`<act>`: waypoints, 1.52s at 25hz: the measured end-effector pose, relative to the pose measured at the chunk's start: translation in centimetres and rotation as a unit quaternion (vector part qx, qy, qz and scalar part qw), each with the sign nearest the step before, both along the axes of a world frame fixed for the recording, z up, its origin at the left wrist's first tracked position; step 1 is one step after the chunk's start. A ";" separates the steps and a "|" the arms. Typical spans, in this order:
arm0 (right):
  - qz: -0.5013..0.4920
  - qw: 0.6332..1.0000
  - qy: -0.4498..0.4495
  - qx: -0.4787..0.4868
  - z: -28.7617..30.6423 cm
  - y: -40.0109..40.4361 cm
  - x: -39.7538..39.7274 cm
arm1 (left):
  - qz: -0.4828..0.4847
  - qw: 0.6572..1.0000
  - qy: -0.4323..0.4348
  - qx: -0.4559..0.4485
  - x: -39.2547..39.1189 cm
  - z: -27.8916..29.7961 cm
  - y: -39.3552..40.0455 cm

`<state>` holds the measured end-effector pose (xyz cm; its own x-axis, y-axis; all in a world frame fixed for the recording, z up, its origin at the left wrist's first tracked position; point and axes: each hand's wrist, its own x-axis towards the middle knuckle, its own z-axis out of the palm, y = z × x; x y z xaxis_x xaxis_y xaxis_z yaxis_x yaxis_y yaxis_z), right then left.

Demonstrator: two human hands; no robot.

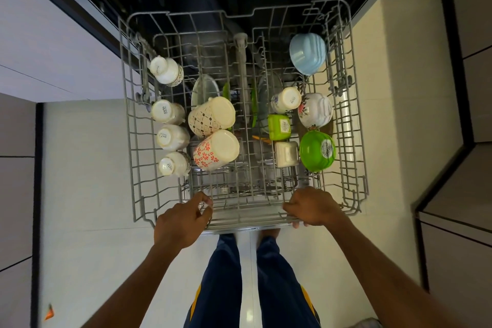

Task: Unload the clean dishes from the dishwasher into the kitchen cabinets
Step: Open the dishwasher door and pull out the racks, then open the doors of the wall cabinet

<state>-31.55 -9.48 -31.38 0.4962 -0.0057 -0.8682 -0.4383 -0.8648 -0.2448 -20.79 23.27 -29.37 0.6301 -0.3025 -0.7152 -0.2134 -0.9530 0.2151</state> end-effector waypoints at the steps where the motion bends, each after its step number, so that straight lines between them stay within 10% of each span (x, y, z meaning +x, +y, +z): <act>1: -0.028 0.999 -0.035 -0.016 -0.1 0.0 -0.2 | 0.004 1.000 -0.009 0.000 -0.1 0.0 -0.1; 10: -0.149 0.885 -0.431 -0.097 1.4 1.4 -2.3 | 0.023 0.969 -0.234 -0.070 -2.0 0.9 -0.2; 19: -0.058 0.886 -0.415 -0.200 10.2 1.5 3.9 | -0.077 0.927 -0.341 -0.135 4.5 9.4 -1.8; 28: 0.042 0.723 -0.668 -0.170 42.5 -2.4 21.2 | -0.205 0.803 -0.541 -0.143 21.5 43.8 -3.3; 34: 0.108 0.536 -0.822 -0.160 70.2 0.3 28.0 | -0.116 0.662 -0.730 -0.120 25.3 73.2 2.1; 38: 0.134 0.479 -0.857 -0.134 80.0 3.5 29.4 | -0.070 0.610 -0.785 -0.079 23.9 84.3 7.9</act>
<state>-2.10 -5.95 48.64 0.4934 0.2602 0.8300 0.3442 -0.9347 0.0884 3.16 31.16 54.91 0.4611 -0.4198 0.7818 -0.3520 -0.8953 -0.2731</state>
